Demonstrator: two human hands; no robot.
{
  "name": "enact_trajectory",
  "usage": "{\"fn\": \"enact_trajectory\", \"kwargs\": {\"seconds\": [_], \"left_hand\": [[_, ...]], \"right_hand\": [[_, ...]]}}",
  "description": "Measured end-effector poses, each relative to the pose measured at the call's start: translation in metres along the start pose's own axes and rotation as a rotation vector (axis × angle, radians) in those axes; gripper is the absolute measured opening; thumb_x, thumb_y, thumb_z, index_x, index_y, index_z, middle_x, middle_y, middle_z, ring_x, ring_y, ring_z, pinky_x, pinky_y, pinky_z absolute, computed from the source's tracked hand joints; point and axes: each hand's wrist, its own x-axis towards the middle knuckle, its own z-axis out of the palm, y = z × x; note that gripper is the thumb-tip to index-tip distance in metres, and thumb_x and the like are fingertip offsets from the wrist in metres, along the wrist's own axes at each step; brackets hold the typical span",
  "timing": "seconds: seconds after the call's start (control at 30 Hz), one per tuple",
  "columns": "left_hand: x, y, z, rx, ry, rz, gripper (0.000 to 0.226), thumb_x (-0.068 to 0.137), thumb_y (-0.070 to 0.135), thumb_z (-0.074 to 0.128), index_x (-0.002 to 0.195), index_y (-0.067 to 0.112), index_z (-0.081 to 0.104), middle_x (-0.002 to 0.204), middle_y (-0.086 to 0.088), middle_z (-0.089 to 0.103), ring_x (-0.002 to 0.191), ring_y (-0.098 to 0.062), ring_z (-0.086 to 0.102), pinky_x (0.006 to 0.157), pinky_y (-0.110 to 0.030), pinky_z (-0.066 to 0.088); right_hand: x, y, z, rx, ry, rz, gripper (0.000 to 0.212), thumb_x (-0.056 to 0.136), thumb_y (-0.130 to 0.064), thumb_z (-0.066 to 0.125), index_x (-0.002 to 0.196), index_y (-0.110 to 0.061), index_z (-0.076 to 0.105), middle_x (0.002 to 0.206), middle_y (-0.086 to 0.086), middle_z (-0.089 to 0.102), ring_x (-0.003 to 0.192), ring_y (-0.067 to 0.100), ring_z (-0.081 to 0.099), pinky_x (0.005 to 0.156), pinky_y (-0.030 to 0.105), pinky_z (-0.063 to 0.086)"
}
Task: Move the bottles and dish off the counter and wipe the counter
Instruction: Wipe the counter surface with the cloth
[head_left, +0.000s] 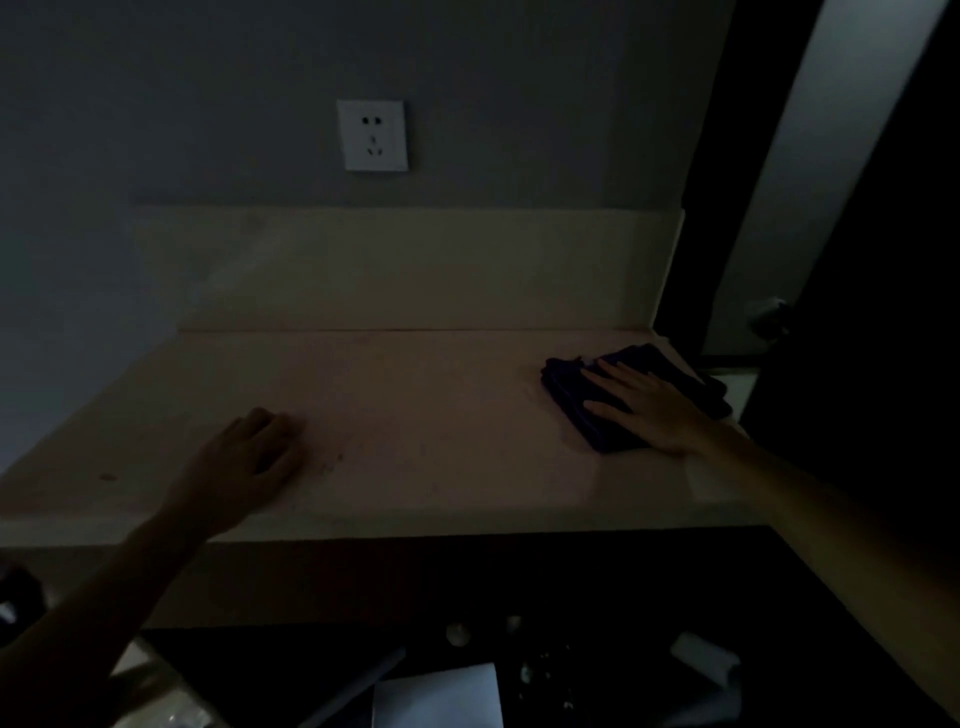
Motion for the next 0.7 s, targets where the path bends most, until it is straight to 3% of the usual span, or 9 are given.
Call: {"fn": "enact_trajectory", "kwargs": {"seconds": [0.13,0.33,0.5,0.7], "left_hand": [[-0.001,0.01,-0.002,-0.034,0.103,-0.014,0.068,0.086,0.057,0.024,0.124,0.016,0.063,0.116,-0.01,0.06,0.105,-0.032,0.061,0.084,-0.041,0.05],[-0.005,-0.027,-0.016,-0.099,0.003,0.163,0.063,0.092,0.058,0.023,0.13,0.022,0.059,0.128,-0.002,0.058,0.114,-0.023,0.06,0.094,-0.037,0.047],[-0.018,-0.093,-0.029,-0.016,0.018,0.175,0.064,0.095,0.062,0.016,0.126,0.026,0.06,0.129,-0.002,0.056,0.109,-0.027,0.059,0.084,-0.044,0.046],[-0.042,-0.139,-0.032,-0.076,0.12,0.137,0.056,0.094,0.055,0.027,0.116,0.019,0.064,0.113,-0.003,0.057,0.098,-0.03,0.06,0.079,-0.044,0.046]], "right_hand": [[-0.041,-0.001,0.007,0.022,0.048,0.177,0.108,0.055,-0.097,-0.009,0.151,-0.047,0.001,0.163,-0.015,0.0,0.151,0.012,0.003,0.122,0.043,0.009],[-0.06,-0.056,0.015,-0.045,0.022,0.312,0.125,0.039,-0.096,-0.025,0.152,-0.043,-0.008,0.164,-0.01,-0.008,0.151,0.017,-0.002,0.122,0.044,0.005],[-0.041,-0.14,0.028,-0.006,0.052,0.28,0.093,0.07,-0.086,-0.006,0.152,-0.042,-0.005,0.164,-0.009,-0.006,0.151,0.016,-0.003,0.122,0.045,0.002],[0.045,-0.285,0.047,0.011,0.05,0.078,0.083,0.083,-0.08,0.001,0.154,-0.037,0.001,0.164,-0.007,-0.005,0.151,0.019,-0.003,0.122,0.047,0.0]]}}
